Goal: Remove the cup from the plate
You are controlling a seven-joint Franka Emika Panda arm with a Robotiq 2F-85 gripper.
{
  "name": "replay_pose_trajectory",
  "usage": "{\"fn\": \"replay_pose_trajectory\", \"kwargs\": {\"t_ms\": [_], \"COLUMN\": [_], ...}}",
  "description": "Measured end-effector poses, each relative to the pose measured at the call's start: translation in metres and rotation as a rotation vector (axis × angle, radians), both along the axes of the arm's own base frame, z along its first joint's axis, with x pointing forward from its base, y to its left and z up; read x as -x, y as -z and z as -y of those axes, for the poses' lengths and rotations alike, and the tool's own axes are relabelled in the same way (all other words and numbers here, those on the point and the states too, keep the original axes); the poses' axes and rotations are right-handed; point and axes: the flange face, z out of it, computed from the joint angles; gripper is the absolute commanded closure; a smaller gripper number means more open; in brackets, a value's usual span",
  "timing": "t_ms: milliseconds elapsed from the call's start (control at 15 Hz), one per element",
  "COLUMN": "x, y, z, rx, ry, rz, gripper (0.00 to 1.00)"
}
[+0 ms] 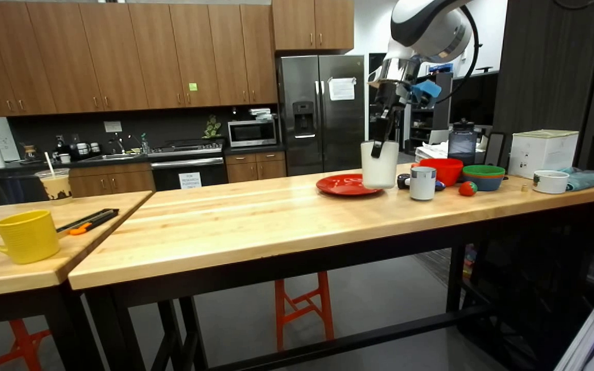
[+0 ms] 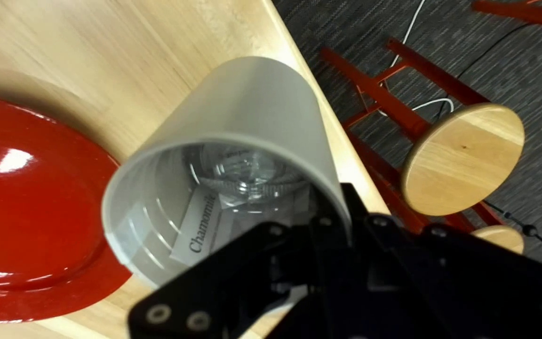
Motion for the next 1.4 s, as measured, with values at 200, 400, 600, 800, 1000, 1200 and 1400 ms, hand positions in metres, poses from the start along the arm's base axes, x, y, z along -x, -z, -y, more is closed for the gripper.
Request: {"fn": "replay_pose_trajectory", "kwargs": {"t_ms": [200,400,600,800,1000,1200,1400], "x": [0.009,0.017,0.031,0.043,0.052,0.059,0.064], "y": [-0.004,0.0,0.01,0.018,0.026,0.035,0.05], "z": [0.007,0.013,0.017,0.02,0.021,0.021,0.017], "rx": [0.044,0.112,0.176,0.228,0.253,0.255,0.25], "ry": [0.051,0.088,0.111,0.129,0.138,0.144,0.156], "rz": [0.104,0.186,0.183,0.165,0.157,0.146,0.135], "gripper": [0.98,0.98,0.98,0.98,0.98,0.98,0.98]}}
